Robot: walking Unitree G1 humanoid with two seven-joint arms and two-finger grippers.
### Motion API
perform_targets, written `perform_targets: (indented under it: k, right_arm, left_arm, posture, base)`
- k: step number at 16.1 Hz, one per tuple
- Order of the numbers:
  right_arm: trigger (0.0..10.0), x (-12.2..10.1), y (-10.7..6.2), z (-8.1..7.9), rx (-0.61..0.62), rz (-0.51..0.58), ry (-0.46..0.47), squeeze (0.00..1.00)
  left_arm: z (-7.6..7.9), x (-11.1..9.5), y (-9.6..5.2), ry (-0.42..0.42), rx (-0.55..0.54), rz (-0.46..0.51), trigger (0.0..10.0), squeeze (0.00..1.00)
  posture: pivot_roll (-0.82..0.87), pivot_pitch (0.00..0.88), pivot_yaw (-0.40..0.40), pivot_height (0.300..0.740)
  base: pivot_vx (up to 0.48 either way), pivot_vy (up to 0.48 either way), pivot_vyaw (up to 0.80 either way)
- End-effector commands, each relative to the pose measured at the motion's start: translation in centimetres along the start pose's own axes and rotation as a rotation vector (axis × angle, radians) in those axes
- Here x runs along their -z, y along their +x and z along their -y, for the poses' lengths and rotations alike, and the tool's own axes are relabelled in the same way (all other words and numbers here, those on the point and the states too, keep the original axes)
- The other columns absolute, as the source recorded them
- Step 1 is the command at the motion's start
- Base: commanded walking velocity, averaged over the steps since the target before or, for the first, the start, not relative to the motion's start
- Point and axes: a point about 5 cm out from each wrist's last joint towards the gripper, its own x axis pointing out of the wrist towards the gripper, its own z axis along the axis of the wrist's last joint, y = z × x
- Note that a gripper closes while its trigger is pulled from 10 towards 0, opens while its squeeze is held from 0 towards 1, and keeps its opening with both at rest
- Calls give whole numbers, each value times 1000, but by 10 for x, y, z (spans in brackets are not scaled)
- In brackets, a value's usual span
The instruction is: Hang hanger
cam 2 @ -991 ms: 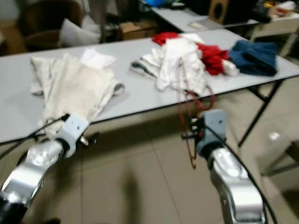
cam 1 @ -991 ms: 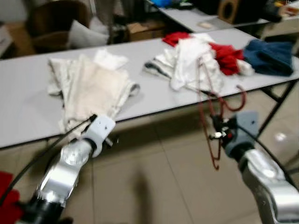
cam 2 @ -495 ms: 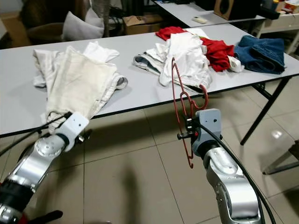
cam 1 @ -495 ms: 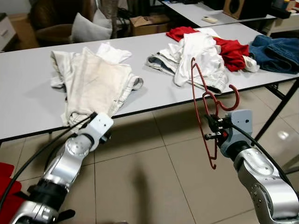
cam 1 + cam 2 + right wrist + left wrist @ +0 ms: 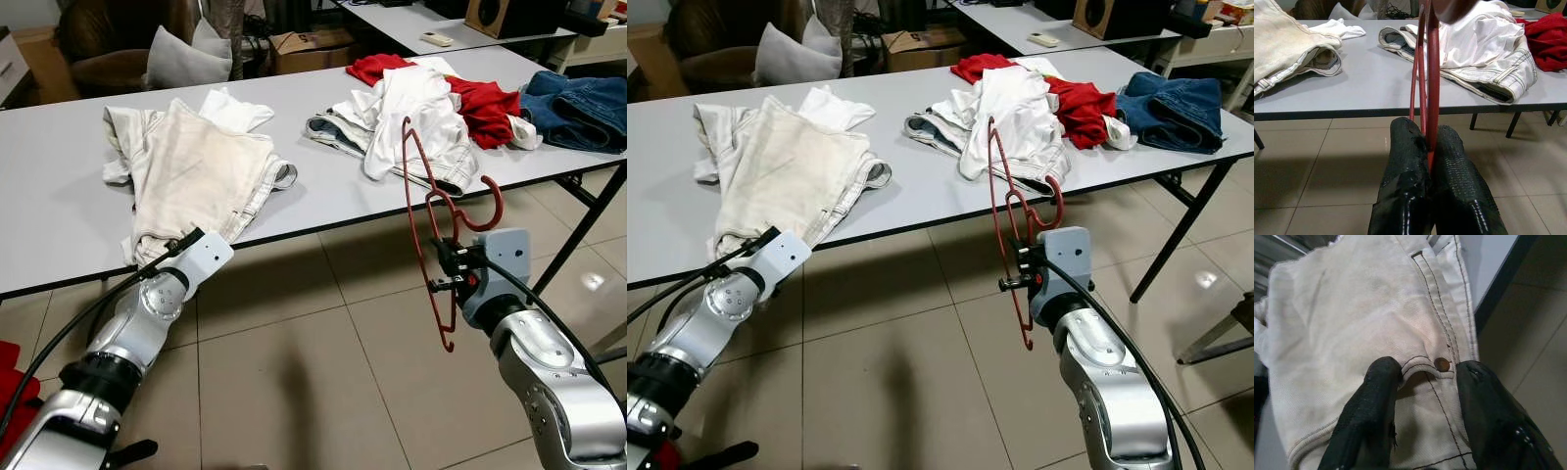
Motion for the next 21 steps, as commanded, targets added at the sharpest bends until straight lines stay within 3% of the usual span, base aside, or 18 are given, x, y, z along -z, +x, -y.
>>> perform_targets:
  k: [1,6,11,13,15,16,17,19,21]
  right_arm:
    - [10000,-2,2,1,3,13,-10,0]
    - [10000,-3,3,2,5,17,-16,0]
    - [10000,-3,3,4,12,19,-24,0]
    - [10000,-4,4,5,13,22,-26,0]
    - [10000,-4,5,4,11,24,-28,0]
    - [10000,-4,5,3,10,25,-29,0]
    - [10000,-4,5,3,9,26,-30,0]
    - [10000,-3,4,4,12,24,-32,0]
    - [10000,-2,3,5,16,23,-32,0]
  left_arm:
    - [-7,1,2,32,-18,5,0,0]
    - [4,-1,6,-68,15,13,0,0]
    - [-16,4,9,-89,-59,1,0,0]
    - [-28,-5,13,-194,-83,48,0,0]
    - [-51,-23,18,-499,-107,128,0,0]
    - [-66,-32,19,-599,-125,169,0,0]
    - [-81,-40,19,-659,-148,210,0,0]
    - [-131,-66,13,-831,-222,358,0,0]
    - [-164,-86,4,-932,-259,478,0,0]
  posture:
    - [-19,0,49,740]
    - [-23,0,53,740]
    - [-26,0,57,740]
    - [-26,0,56,740]
    - [-23,0,55,740]
    - [-22,0,55,740]
    - [-22,0,55,740]
    - [-22,0,56,740]
    - [-23,0,65,740]
  base:
    - [0,0,0]
    - [0,0,0]
    - [0,0,0]
    - [0,0,0]
    - [0,0,0]
    - [0,0,0]
    - [0,0,0]
    - [0,0,0]
    - [0,0,0]
